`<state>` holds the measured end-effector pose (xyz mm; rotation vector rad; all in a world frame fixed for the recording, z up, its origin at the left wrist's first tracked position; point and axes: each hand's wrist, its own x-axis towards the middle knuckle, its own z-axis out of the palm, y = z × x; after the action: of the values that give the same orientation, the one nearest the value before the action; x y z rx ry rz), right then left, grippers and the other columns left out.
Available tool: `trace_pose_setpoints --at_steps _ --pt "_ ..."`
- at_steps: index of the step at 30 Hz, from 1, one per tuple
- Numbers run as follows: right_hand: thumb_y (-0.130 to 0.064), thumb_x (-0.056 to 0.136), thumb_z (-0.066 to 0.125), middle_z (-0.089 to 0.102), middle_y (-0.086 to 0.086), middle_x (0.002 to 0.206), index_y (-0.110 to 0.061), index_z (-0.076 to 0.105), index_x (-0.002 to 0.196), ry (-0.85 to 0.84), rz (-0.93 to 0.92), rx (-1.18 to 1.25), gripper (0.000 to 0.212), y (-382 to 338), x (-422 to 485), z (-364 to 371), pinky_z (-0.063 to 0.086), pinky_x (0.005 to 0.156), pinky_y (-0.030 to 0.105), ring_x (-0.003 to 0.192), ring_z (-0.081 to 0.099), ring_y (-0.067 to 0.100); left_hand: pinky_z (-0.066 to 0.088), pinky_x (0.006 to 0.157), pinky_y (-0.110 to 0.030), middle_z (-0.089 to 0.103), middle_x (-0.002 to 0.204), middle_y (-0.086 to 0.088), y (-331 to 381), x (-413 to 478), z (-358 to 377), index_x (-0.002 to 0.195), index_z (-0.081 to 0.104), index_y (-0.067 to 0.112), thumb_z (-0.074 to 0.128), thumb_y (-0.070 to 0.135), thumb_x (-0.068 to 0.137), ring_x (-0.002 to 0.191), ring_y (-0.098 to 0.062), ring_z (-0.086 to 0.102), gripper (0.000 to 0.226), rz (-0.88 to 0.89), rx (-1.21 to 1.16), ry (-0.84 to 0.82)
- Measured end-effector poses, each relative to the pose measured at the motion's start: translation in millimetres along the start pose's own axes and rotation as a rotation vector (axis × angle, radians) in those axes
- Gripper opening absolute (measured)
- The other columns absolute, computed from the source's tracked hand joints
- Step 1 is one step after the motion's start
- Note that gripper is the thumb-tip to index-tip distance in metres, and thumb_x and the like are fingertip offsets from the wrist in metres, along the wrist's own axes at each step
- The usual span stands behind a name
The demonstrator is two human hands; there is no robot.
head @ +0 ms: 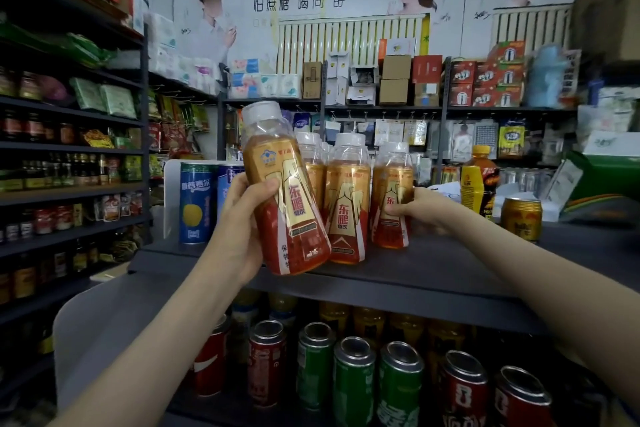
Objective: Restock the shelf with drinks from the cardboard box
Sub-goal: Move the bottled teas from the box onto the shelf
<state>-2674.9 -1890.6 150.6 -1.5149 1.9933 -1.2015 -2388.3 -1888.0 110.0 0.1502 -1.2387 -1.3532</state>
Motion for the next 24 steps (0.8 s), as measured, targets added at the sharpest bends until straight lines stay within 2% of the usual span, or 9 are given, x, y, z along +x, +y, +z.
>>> trace_pose_setpoints --at_steps 3,7,9,11,14,17,19,21,24 --pt "-0.020 0.090 0.065 0.068 0.006 0.103 -0.012 0.060 0.108 0.010 0.028 -0.005 0.021 1.8 9.5 -0.9 0.045 0.058 0.029 0.080 0.061 0.015 0.058 0.062 -0.032 0.072 0.086 0.002 -0.2 -2.6 -6.5 0.108 0.053 0.019 0.065 0.026 0.067 0.078 -0.015 0.071 0.044 0.004 0.006 0.016" --pt "-0.019 0.091 0.063 0.067 0.001 0.096 -0.013 0.058 0.112 -0.014 0.034 0.020 0.022 4.4 16.1 0.8 0.045 0.059 0.031 0.082 0.060 0.015 0.060 0.071 -0.036 0.071 0.094 -0.002 -0.9 -4.8 -11.9 0.112 0.054 0.017 0.069 0.025 0.065 0.085 -0.019 0.070 0.049 0.012 0.017 0.037" --pt "-0.017 0.091 0.063 0.067 0.004 0.101 -0.014 0.058 0.108 -0.025 0.037 0.065 0.018 5.4 20.7 1.4 0.050 0.066 0.035 0.085 0.062 0.017 0.060 0.074 -0.038 0.071 0.095 -0.002 -1.4 -5.9 -12.7 0.113 0.053 0.017 0.074 0.027 0.060 0.086 -0.020 0.070 0.058 0.021 0.025 0.035" --pt "-0.017 0.091 0.064 0.068 0.007 0.109 -0.015 0.058 0.106 -0.053 0.044 0.095 0.016 4.5 22.8 0.3 0.053 0.075 0.038 0.089 0.063 0.020 0.059 0.068 -0.035 0.072 0.092 0.000 -2.7 -7.0 -11.6 0.110 0.053 0.017 0.072 0.025 0.063 0.084 -0.019 0.070 0.052 0.033 0.025 0.037" --pt "-0.024 0.090 0.066 0.063 0.004 0.112 -0.012 0.054 0.121 -0.051 0.073 -0.022 0.035 1.7 19.4 -3.1 0.048 0.077 0.033 0.097 0.060 0.019 0.057 0.061 -0.030 0.072 0.087 0.002 -6.8 -7.9 -6.4 0.106 0.053 0.018 0.064 0.022 0.068 0.079 -0.016 0.070 0.040 0.040 0.017 0.045" --pt "-0.033 0.086 0.069 0.049 0.013 0.135 -0.006 0.029 0.144 0.244 -0.036 -0.173 0.075 -2.3 11.1 -2.5 0.042 0.091 0.038 0.125 0.048 0.031 0.055 0.060 -0.028 0.070 0.085 0.003 -8.4 -8.4 4.0 0.102 0.055 0.018 0.066 0.019 0.066 0.075 -0.014 0.069 0.038 0.050 0.045 0.017" --pt "-0.039 0.088 0.065 0.050 0.010 0.132 -0.007 0.027 0.145 0.421 -0.263 -0.120 0.075 -14.8 -11.4 -3.1 0.047 0.093 0.038 0.118 0.053 0.027 0.056 0.062 -0.028 0.070 0.083 0.003 -10.8 -9.0 13.2 0.101 0.057 0.018 0.069 0.019 0.065 0.076 -0.016 0.069 0.038 0.084 0.112 -0.019" --pt "-0.043 0.088 0.063 0.058 0.001 0.117 -0.014 0.042 0.136 0.272 -0.423 0.139 0.060 -31.4 -52.2 -5.8 0.050 0.094 0.037 0.103 0.060 0.016 0.057 0.068 -0.032 0.072 0.086 0.002 -14.5 -12.0 25.4 0.101 0.060 0.021 0.076 0.024 0.061 0.081 -0.019 0.070 0.043 0.110 0.196 -0.071" --pt "-0.048 0.080 0.068 0.066 -0.005 0.119 -0.026 0.050 0.130 -0.322 -0.507 0.140 0.057 -43.5 -105.3 -10.8 0.050 0.096 0.030 0.109 0.063 0.011 0.056 0.072 -0.033 0.074 0.090 0.001 -22.0 -14.3 47.8 0.106 0.063 0.024 0.075 0.037 0.058 0.084 -0.020 0.071 0.051 0.121 0.265 -0.143"
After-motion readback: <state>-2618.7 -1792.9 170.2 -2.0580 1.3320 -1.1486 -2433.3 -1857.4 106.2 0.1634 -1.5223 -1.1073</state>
